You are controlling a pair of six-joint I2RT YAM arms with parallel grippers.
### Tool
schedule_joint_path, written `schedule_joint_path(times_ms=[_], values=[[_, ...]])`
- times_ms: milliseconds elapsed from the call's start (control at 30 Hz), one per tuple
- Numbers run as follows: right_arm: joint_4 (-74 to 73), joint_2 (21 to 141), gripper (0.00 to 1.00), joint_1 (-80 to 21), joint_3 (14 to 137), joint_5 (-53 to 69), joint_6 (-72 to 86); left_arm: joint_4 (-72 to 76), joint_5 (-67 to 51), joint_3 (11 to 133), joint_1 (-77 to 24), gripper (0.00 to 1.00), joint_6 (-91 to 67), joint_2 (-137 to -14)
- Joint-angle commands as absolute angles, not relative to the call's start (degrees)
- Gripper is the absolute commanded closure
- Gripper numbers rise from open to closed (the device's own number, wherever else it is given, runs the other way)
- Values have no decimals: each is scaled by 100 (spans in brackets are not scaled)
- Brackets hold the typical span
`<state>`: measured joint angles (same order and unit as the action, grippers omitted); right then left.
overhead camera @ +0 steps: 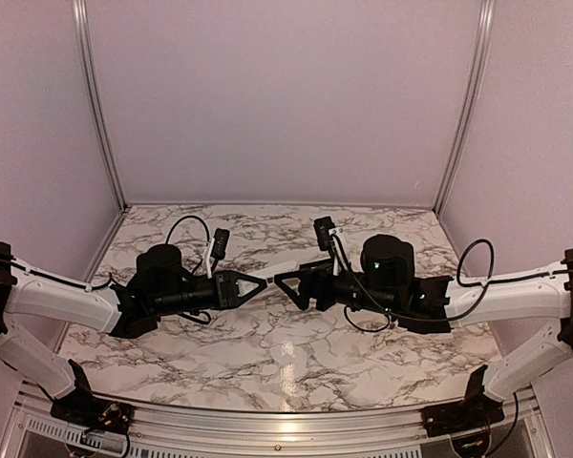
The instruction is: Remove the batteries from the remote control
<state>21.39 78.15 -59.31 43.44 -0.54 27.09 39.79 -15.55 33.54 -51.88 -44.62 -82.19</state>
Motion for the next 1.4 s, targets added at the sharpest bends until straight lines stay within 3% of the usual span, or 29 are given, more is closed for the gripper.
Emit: schedule_joint_path(times_ms=[0,1367], values=[[2339,7933,15,-5981,4631,94,2784,4241,-1608,3291,-5210,100,-4466,-8208],[2102,8324,15,-5977,4778,-197,2857,4425,-1621,3158,-5204,100,-4438,-8034]])
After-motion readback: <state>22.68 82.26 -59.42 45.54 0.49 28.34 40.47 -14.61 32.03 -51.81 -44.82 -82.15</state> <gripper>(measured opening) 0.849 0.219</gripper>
